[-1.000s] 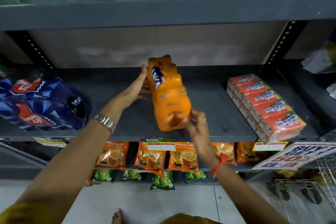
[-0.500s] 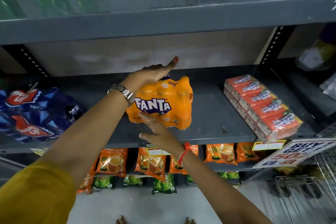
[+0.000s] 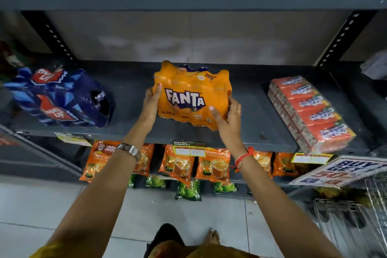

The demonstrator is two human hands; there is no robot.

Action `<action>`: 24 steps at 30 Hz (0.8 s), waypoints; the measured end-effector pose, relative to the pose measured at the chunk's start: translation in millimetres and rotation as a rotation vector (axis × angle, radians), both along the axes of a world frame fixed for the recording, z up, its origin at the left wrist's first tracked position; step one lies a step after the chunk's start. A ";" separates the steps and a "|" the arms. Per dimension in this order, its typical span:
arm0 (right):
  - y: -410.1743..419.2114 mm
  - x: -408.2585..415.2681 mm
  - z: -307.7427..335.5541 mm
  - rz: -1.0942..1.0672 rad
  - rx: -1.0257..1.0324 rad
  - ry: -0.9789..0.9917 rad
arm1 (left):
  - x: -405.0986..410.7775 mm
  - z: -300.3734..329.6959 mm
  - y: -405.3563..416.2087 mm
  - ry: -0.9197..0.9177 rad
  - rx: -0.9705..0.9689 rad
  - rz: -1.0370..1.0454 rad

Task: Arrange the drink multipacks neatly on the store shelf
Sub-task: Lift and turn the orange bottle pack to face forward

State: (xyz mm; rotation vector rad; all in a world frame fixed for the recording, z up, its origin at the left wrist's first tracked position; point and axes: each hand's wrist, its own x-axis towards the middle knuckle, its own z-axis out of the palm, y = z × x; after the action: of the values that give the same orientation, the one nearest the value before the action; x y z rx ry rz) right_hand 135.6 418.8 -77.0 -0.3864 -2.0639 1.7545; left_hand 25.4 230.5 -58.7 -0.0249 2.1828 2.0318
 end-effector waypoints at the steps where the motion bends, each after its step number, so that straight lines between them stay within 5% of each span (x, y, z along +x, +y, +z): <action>1: 1.3 -0.2 0.3 0.002 0.015 0.001 | 1.8 -0.3 0.1 0.017 -0.017 0.017; 20: 5.5 32.2 18.3 0.015 0.065 -0.090 | 52.4 5.8 -6.8 0.127 -0.120 0.039; 24: 26.4 53.4 38.3 -0.354 0.012 -0.041 | 64.3 29.3 15.5 0.425 -0.180 0.207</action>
State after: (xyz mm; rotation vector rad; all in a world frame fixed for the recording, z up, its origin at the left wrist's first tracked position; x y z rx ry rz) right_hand 189.0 445.2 -38.7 -0.7394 -1.8916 1.5311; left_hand 89.7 246.0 -29.4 0.1841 2.7182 2.0930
